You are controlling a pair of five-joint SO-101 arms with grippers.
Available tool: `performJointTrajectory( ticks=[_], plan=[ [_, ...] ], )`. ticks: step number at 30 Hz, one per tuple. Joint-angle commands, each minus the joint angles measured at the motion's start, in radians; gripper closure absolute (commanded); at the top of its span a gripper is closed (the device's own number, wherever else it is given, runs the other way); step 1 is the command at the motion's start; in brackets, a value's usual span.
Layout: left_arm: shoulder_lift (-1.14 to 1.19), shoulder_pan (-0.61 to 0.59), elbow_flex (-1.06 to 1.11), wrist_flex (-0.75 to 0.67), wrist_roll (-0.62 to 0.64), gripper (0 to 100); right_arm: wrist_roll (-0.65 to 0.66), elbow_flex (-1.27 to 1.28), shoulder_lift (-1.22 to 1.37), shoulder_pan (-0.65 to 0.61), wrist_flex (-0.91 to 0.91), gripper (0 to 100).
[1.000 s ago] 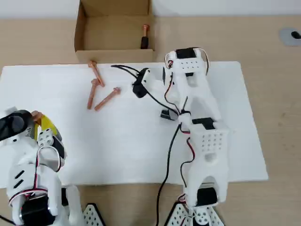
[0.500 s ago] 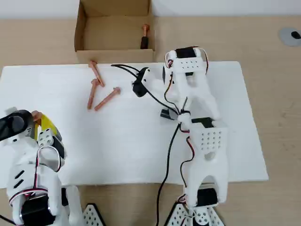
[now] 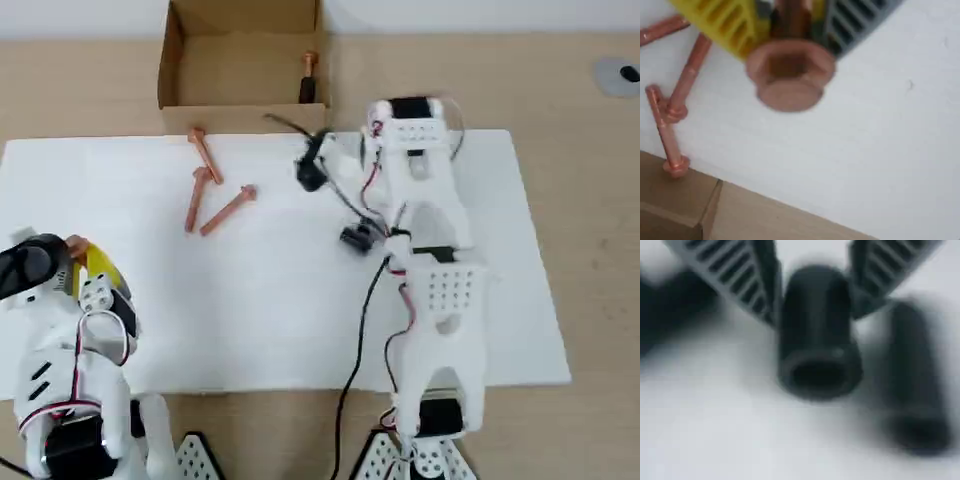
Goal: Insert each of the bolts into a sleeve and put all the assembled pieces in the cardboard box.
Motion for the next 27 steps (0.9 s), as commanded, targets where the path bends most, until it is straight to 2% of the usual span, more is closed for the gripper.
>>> performJointTrajectory(
  ticks=[1,6,27],
  plan=[
    [-0.005,-0.017,-0.017,-0.021,-0.003,99,-0.044,-0.045,0.064,0.004,0.011,98.8],
    [-0.005,-0.017,-0.017,-0.021,-0.003,99,-0.080,-0.071,-0.012,-0.018,0.012,98.8],
    [-0.005,-0.015,-0.017,-0.020,0.000,99,-0.153,0.183,-0.515,-0.104,0.012,98.8]
  ],
)
